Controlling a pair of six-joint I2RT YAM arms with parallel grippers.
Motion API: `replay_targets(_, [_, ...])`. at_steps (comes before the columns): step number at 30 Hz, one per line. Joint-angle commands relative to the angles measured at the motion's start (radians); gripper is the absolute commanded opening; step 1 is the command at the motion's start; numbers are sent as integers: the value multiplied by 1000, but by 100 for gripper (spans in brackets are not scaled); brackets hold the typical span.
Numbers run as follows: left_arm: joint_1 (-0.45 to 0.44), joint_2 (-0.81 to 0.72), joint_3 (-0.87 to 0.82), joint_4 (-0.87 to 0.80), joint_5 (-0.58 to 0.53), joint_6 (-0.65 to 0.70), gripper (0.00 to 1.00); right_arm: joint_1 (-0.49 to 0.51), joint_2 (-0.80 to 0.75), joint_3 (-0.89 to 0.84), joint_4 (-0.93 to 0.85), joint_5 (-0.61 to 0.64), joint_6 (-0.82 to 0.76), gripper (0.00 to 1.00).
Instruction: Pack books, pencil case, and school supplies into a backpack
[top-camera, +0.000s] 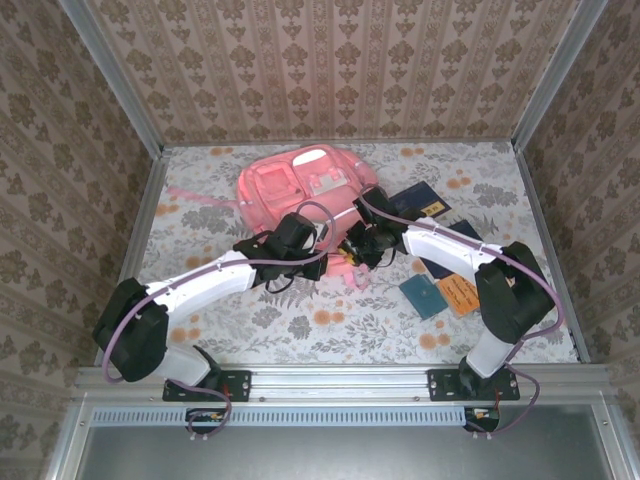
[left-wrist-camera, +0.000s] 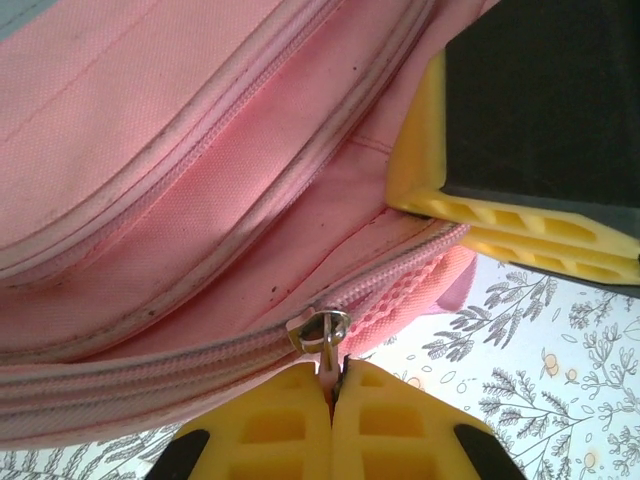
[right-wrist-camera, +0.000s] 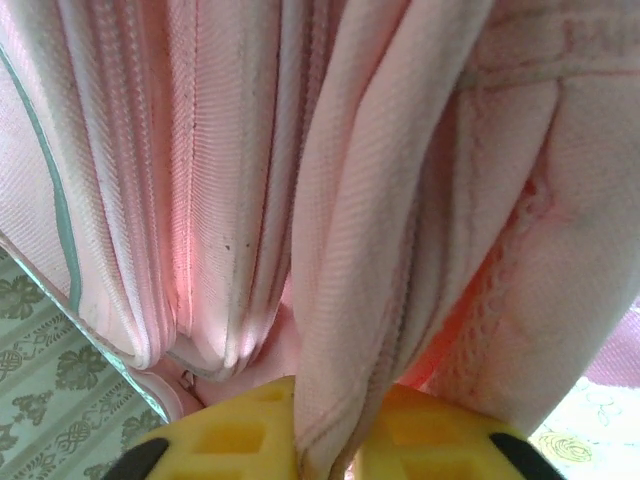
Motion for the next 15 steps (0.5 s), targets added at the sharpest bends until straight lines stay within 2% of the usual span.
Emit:
replay_targets(1, [14, -40, 41, -43, -83, 26, 0, -18, -12, -7, -26, 70, 25, 11])
replay_targets(5, [71, -86, 12, -139, -94, 67, 0, -36, -50, -44, -10, 88, -5, 8])
replay_targets(7, [121, -110, 0, -178, -64, 85, 0, -40, -57, -47, -15, 93, -25, 6])
replay_targets(15, [255, -165, -66, -198, -79, 99, 0, -43, -45, -34, 4, 91, -62, 6])
